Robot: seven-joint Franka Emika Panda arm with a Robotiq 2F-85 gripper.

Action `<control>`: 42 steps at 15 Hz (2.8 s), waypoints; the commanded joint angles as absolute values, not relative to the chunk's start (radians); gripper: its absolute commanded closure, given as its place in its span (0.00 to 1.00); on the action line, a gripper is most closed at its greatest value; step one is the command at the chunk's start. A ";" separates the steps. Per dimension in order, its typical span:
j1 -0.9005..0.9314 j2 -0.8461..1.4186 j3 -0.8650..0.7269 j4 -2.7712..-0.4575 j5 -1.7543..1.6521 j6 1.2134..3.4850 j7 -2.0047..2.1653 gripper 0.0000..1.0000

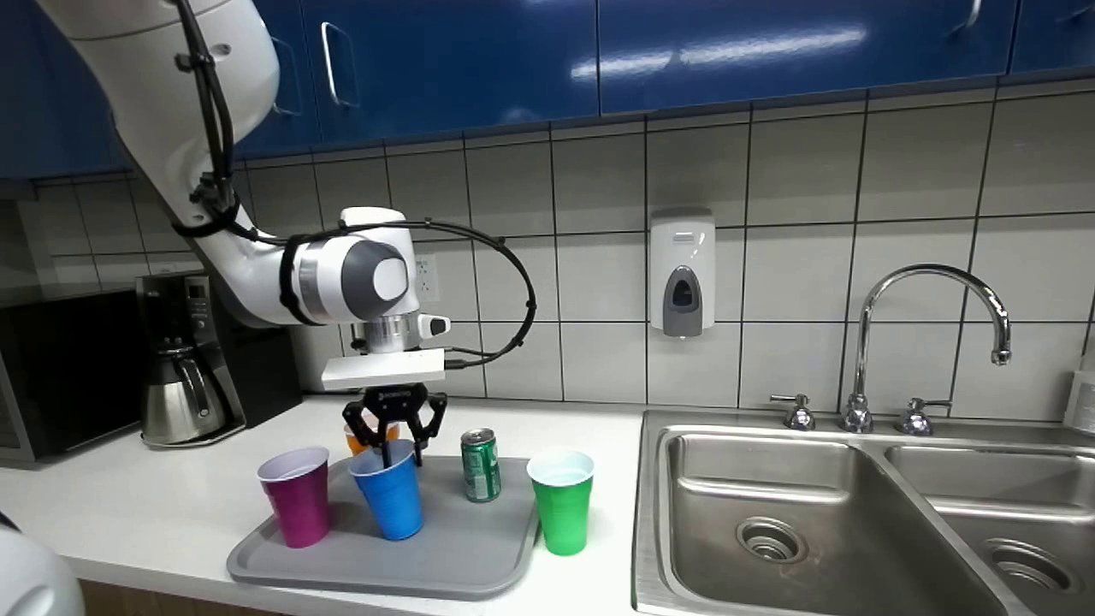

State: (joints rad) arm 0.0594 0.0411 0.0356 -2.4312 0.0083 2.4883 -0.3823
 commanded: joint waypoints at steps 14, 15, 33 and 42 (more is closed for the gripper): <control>0.033 -0.013 0.016 -2.423 -0.032 2.481 -0.328 0.00; 0.031 -0.019 0.011 -2.422 -0.034 2.478 -0.328 0.00; -0.066 -0.127 -0.092 -2.410 -0.171 2.346 -0.254 0.00; -0.114 -0.062 -0.139 -2.391 -0.205 2.357 -0.246 0.00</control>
